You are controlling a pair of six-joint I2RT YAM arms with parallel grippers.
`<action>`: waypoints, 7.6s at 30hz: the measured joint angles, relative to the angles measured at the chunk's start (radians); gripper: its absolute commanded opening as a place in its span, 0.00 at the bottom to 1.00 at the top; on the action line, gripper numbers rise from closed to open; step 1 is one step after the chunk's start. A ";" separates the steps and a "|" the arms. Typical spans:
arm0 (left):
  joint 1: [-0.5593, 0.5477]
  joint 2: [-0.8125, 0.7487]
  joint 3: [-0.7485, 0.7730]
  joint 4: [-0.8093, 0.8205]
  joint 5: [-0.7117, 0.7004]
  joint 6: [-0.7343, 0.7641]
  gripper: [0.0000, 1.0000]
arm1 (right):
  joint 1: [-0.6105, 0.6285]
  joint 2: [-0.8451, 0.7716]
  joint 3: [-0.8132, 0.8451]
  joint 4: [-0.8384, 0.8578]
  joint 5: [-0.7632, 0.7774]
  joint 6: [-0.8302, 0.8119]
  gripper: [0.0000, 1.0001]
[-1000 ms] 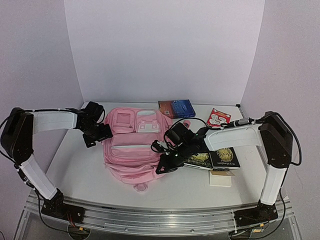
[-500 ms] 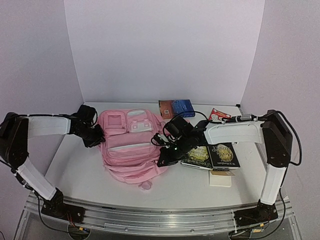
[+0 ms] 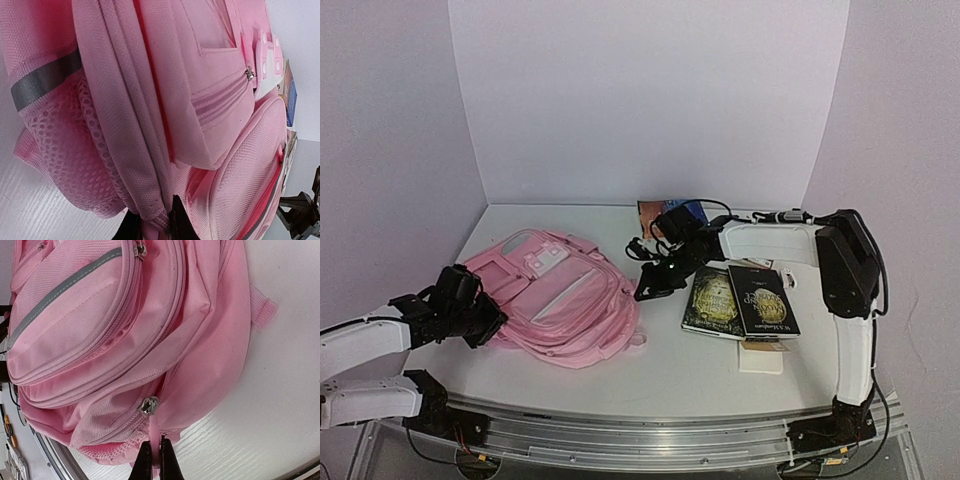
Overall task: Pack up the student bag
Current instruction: Unzip the student bag at the center of the board.
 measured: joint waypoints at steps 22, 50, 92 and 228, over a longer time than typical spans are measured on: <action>-0.625 0.544 0.724 -0.501 -0.216 0.384 0.98 | -0.093 0.070 0.059 -0.037 -0.019 -0.091 0.00; -0.528 0.872 0.865 -0.345 -0.250 0.864 0.46 | -0.105 0.070 0.040 -0.030 -0.081 -0.090 0.00; -0.550 0.993 1.027 -0.579 -0.347 0.724 0.00 | -0.105 0.069 0.011 -0.007 -0.100 -0.091 0.00; -0.410 0.775 1.095 -0.376 0.177 0.420 0.00 | 0.443 0.142 -0.110 0.530 0.282 -0.323 0.90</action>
